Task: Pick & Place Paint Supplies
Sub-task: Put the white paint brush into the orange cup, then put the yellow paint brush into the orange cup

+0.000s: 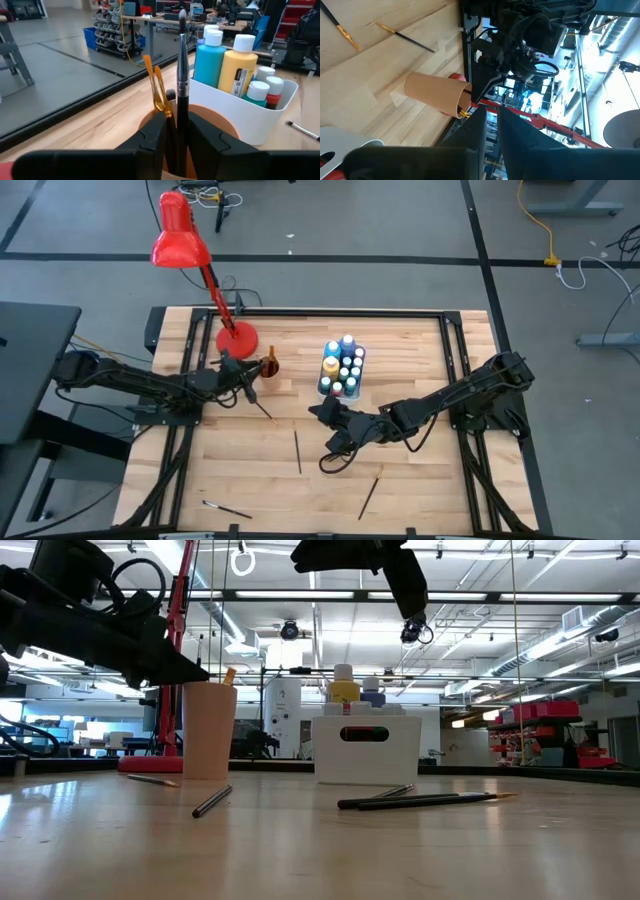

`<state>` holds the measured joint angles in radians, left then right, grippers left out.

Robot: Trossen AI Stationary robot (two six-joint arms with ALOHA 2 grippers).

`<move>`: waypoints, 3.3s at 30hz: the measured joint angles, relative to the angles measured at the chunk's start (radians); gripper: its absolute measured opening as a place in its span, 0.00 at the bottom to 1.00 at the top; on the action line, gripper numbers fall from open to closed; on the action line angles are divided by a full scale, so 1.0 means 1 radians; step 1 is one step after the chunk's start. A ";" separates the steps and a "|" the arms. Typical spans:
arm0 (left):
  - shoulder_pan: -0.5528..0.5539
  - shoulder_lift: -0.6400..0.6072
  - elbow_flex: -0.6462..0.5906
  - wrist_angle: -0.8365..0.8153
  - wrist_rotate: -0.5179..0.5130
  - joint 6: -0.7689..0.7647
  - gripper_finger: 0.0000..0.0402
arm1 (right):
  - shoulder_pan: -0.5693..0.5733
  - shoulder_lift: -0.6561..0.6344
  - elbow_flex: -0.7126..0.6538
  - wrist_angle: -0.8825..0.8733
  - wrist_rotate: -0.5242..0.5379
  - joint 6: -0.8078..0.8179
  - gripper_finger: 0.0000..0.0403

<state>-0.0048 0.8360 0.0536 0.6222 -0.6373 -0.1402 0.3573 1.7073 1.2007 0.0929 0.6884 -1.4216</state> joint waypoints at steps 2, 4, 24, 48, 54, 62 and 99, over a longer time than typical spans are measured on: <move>0.000 0.000 0.000 0.023 0.000 0.033 0.22 | 0.000 0.000 0.000 0.000 0.000 0.000 0.12; 0.000 0.000 0.000 0.062 -0.001 0.087 0.22 | 0.000 0.000 0.000 0.000 0.000 0.000 0.12; 0.000 -0.001 0.000 0.082 0.022 0.124 0.30 | -0.003 0.000 0.000 0.000 -0.034 0.128 0.12; -0.074 0.000 0.001 0.281 0.684 0.116 0.29 | -0.039 0.004 0.000 -0.056 -0.446 1.159 0.13; -0.087 0.000 0.001 0.274 0.680 0.114 0.29 | -0.040 0.005 0.001 -0.181 -0.444 1.238 0.21; -0.087 0.000 0.001 0.239 0.675 0.082 0.29 | -0.056 0.005 0.001 -0.624 -0.456 1.467 0.35; -0.086 0.000 0.001 0.238 0.618 0.068 0.29 | -0.055 0.002 -0.337 -0.545 -0.642 1.414 0.04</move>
<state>-0.0910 0.8356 0.0544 0.8603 -0.0189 -0.0719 0.3019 1.7096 0.8636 -0.4524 0.0460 -0.0073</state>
